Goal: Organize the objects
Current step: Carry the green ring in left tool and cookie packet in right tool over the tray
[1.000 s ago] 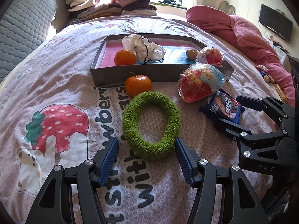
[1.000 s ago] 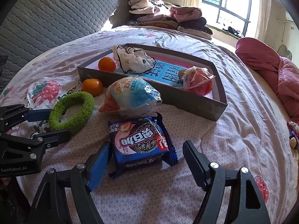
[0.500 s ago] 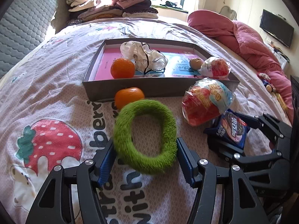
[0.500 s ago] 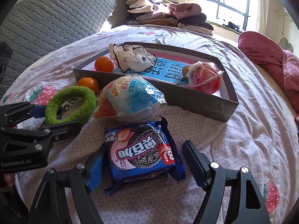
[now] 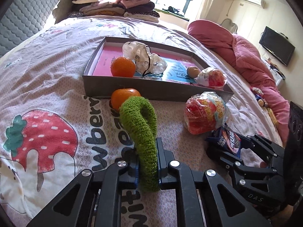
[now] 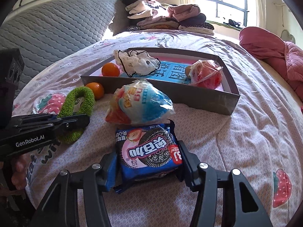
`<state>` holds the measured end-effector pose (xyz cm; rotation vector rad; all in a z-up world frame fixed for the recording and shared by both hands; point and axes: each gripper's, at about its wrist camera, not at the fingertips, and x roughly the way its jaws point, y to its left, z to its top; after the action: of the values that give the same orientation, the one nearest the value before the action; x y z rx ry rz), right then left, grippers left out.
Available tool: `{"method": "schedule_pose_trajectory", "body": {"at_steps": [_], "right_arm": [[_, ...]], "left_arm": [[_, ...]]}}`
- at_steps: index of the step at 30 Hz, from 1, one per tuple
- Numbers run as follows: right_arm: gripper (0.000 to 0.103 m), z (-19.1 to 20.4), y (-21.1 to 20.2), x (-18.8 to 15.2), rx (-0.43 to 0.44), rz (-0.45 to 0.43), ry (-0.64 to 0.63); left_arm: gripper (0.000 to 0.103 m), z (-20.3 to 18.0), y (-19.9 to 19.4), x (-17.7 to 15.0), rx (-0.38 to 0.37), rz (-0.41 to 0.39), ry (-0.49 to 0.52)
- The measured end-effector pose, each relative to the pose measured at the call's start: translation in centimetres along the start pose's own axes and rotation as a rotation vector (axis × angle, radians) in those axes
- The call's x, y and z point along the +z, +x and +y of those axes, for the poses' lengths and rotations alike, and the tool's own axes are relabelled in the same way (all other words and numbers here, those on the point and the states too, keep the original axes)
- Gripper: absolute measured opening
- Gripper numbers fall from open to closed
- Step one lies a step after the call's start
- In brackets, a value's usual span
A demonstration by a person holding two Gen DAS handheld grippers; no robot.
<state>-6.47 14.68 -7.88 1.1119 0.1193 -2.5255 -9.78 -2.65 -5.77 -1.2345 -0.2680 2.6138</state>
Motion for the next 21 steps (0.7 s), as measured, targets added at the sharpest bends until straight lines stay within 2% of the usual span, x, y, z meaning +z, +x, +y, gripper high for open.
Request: {"method": "schedule_pose_trajectory", "body": {"at_steps": [3, 11, 21], "right_arm": [[0.056, 0.0, -0.4, -0.3, 0.009, -0.002, 0.009], [0.056, -0.2, -1.6, -0.6, 0.024, -0.011, 0.038], [0.056, -0.1, -4.7, 0.0, 0.010, -0.091, 0.075]], "left_arm": [[0.013, 0.1, -0.4, -0.5, -0.020, 0.002, -0.016], [0.012, -1.0, -2.8, -1.6, -0.003, -0.043, 0.028], [0.012, -1.6, -5.7, -1.4, 0.014, -0.110, 0.067]]}}
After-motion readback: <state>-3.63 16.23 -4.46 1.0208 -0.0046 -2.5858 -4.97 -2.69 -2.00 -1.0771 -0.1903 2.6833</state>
